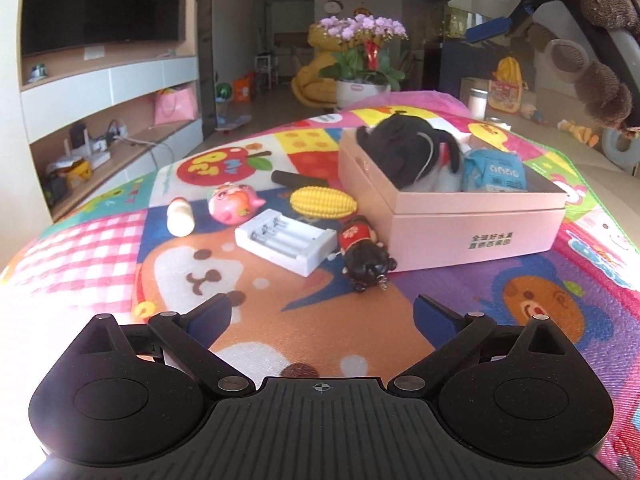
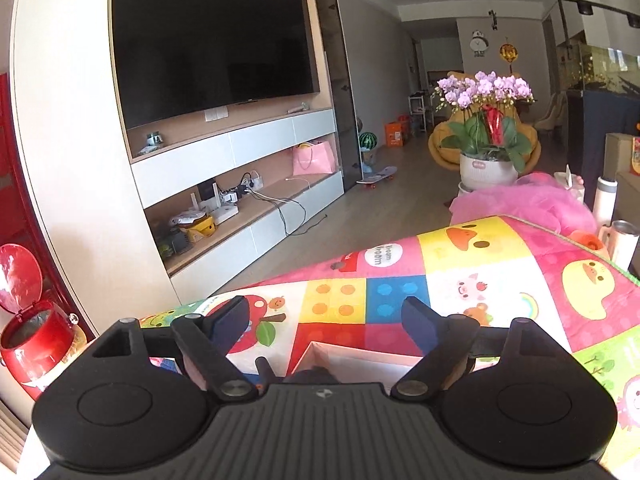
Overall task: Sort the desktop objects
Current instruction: 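Drop the wipes packet into the pink box with the left gripper while the right releases the bear there, then grasp the red-black keychain doll with the right gripper while the left reaches toward the yellow corn toy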
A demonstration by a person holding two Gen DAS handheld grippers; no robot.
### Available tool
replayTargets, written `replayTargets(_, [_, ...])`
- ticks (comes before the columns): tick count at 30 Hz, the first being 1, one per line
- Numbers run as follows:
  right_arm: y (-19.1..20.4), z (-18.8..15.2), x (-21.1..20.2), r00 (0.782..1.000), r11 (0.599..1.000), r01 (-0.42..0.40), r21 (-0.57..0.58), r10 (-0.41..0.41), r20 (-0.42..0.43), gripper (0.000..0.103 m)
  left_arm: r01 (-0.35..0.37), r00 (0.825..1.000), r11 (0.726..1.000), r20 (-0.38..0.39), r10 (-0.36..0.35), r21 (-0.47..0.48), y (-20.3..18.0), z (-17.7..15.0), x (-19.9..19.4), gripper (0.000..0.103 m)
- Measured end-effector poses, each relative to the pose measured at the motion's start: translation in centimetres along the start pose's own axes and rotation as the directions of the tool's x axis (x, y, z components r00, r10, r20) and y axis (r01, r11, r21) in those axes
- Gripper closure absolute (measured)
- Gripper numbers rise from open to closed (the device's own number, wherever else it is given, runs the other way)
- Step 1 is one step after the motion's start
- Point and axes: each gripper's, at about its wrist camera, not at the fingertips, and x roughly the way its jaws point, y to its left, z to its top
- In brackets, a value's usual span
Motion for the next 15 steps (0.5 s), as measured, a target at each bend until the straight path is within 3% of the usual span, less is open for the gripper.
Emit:
replayTargets(3, [0.5, 0.4, -0.3, 0.999, 0.996, 0.053, -0.069, -0.054, -0.01, 0.023, -0.025, 1.0, 0.998, -0.009, 0.024, -0.05, 0.8, -0.2, 0.4, 0.003])
replayTargets(4, [0.6, 0.4, -0.3, 0.997, 0.994, 0.067, -0.087, -0.069, -0.028, 0.029, -0.019, 1.0, 0.997, -0.013, 0.018, -0.078, 1.2, -0.3, 0.4, 0.003])
replayTargets(6, [-0.2, -0.2, -0.3, 0.991, 0.993, 0.086, -0.086, -0.094, -0.098, 0.053, -0.014, 1.0, 0.994, 0.002, 0.014, -0.112, 1.8, -0.4, 0.0, 0.002])
replayTargets(10, [-2.7, -3.8, -0.5, 0.962, 0.994, 0.104, 0.035, -0.091, -0.258, 0.058, -0.006, 1.0, 0.99, 0.011, 0.007, -0.142, 2.2, -0.5, -0.1, 0.002])
replayTargets(15, [-4.8, -7.5, 3.0, 0.922, 0.976, 0.163, 0.141, -0.1, -0.374, 0.061, -0.008, 1.0, 0.994, 0.017, 0.01, -0.113, 1.7, -0.6, -0.6, 0.002])
